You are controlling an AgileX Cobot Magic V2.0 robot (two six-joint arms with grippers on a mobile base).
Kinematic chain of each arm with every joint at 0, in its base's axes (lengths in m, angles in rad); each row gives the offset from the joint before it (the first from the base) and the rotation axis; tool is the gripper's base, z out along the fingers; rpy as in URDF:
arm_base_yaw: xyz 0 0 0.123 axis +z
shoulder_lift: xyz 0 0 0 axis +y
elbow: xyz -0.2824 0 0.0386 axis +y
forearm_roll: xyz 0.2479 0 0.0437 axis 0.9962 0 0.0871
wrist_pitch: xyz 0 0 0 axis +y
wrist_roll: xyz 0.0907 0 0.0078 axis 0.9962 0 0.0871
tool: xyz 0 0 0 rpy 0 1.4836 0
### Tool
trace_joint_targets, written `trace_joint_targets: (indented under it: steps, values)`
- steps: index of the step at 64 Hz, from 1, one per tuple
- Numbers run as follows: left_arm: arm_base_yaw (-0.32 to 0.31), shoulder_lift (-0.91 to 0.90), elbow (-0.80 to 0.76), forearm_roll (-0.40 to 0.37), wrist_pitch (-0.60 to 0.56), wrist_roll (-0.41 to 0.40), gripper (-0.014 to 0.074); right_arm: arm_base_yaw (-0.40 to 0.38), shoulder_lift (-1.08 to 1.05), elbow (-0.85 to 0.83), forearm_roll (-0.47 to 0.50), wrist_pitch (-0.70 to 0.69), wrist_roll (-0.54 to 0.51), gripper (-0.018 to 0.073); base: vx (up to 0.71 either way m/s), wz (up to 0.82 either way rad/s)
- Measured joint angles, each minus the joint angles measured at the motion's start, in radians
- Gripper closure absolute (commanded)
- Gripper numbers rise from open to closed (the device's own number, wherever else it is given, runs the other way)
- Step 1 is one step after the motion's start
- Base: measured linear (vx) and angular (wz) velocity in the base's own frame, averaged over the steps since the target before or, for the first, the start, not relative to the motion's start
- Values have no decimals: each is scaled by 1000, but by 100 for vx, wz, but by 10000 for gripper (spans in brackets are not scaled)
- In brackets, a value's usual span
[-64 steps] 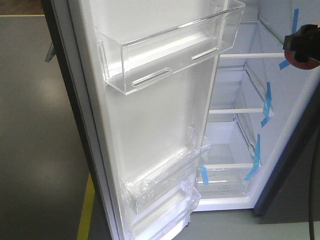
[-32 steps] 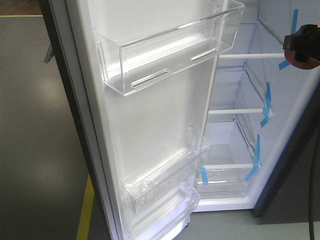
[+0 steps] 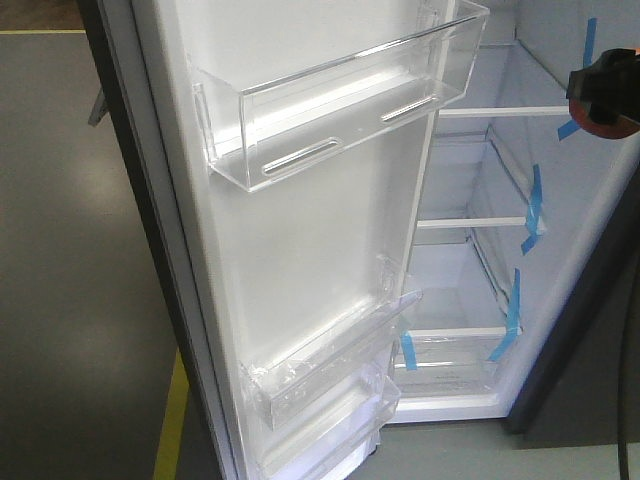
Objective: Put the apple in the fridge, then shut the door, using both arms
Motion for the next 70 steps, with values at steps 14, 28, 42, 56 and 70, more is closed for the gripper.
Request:
trace_joint_targets:
  steps: [14,28,42,56,70]
  values:
    - [0,0,0,0,0,0,602,0,0,0,0,0,0,552,0,0]
    - [0,0,0,0,0,0,602,0,0,0,0,0,0,552,0,0]
    - [0,0,0,0,0,0,602,0,0,0,0,0,0,552,0,0]
    - [0,0,0,0,0,0,602,0,0,0,0,0,0,552,0,0]
    - [0,0,0,0,0,0,602,0,0,0,0,-1,0,552,0,0]
